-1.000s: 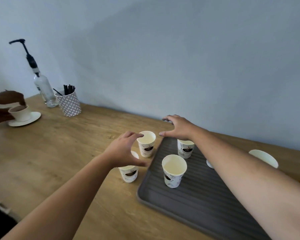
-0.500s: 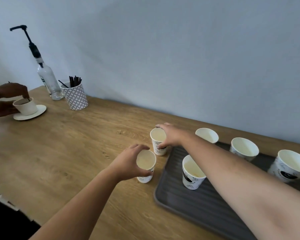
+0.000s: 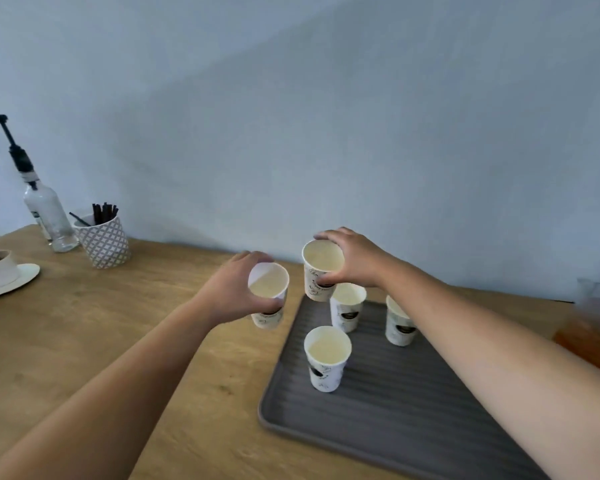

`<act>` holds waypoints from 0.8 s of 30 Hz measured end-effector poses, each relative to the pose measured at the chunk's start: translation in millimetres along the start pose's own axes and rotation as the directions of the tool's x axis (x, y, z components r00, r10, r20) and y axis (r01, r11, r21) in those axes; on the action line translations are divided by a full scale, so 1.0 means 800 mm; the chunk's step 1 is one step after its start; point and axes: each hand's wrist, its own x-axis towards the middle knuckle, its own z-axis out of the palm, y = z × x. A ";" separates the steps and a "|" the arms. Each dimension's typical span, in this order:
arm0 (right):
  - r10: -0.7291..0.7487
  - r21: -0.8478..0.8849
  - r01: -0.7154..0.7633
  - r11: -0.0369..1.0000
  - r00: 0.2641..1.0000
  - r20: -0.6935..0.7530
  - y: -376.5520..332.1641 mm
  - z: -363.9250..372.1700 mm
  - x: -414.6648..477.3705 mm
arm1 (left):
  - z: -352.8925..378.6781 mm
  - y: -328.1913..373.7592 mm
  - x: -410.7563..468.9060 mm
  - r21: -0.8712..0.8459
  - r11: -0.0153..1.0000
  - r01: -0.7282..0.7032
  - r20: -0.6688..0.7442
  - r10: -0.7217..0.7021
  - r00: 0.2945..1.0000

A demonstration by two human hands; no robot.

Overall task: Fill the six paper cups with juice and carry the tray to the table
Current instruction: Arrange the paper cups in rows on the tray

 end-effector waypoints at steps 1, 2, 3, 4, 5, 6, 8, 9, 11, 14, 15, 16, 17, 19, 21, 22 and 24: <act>0.012 -0.007 -0.012 1.000 1.000 -0.021 0.008 -0.018 -0.017 | 0.003 0.022 0.006 -0.011 1.000 -0.028 -0.002 0.028 1.000; 0.028 -0.009 -0.029 1.000 0.999 -0.036 0.017 -0.031 -0.033 | 0.007 0.041 0.010 -0.023 0.998 -0.054 -0.001 0.054 0.999; 0.049 -0.012 -0.050 0.999 0.997 -0.053 0.027 -0.046 -0.052 | 0.014 0.063 0.015 -0.037 0.996 -0.082 0.003 0.082 0.997; 0.070 -0.016 -0.072 0.997 0.995 -0.070 0.038 -0.058 -0.071 | 0.022 0.085 0.017 -0.050 0.993 -0.107 0.011 0.108 0.994; 0.096 -0.016 -0.098 0.995 0.992 -0.087 0.049 -0.068 -0.090 | 0.032 0.107 0.018 -0.060 0.990 -0.128 0.021 0.129 0.991; 0.123 -0.014 -0.125 0.992 0.987 -0.104 0.061 -0.077 -0.109 | 0.043 0.126 0.018 -0.070 0.988 -0.141 0.035 0.144 0.989; 0.179 -0.010 -0.182 0.983 0.975 -0.129 0.080 -0.086 -0.145 | 0.069 0.155 0.016 -0.089 0.984 -0.157 0.063 0.163 0.985; 0.204 -0.012 -0.207 0.978 0.969 -0.138 0.090 -0.088 -0.163 | 0.084 0.167 0.015 -0.096 0.982 -0.163 0.078 0.171 0.982; 0.248 -0.011 -0.252 0.968 0.959 -0.139 0.109 -0.083 -0.194 | 0.115 0.183 0.011 -0.093 0.983 -0.160 0.115 0.170 0.979; 0.318 0.013 -0.319 0.948 0.940 -0.121 0.135 -0.063 -0.231 | 0.157 0.193 0.002 -0.079 0.987 -0.138 0.181 0.150 0.972; 0.339 0.020 -0.339 0.941 0.934 -0.116 0.143 -0.055 -0.240 | 0.169 0.194 -0.001 -0.073 0.989 -0.131 0.202 0.143 0.969; 0.356 0.029 -0.355 0.934 0.928 -0.110 0.150 -0.048 -0.248 | 0.180 0.194 -0.005 -0.065 0.990 -0.123 0.220 0.135 0.966; 0.374 0.041 -0.371 0.928 0.922 -0.100 0.156 -0.040 -0.255 | 0.189 0.193 -0.008 -0.059 0.991 -0.118 0.232 0.128 0.964; 0.403 0.065 -0.399 0.915 0.910 -0.091 0.166 -0.026 -0.268 | 0.205 0.189 -0.014 -0.052 0.994 -0.096 0.262 0.106 0.959; 0.428 0.094 -0.419 0.903 0.898 -0.100 0.175 -0.013 -0.279 | 0.216 0.185 -0.020 -0.034 0.997 -0.065 0.298 0.072 0.952; 0.440 0.097 -0.431 0.897 0.892 -0.104 0.178 -0.007 -0.283 | 0.221 0.182 -0.023 -0.029 0.998 -0.051 0.309 0.058 0.949; 0.458 0.101 -0.448 0.888 0.883 -0.107 0.183 0.007 -0.290 | 0.228 0.177 -0.027 -0.044 0.998 -0.033 0.313 0.045 0.949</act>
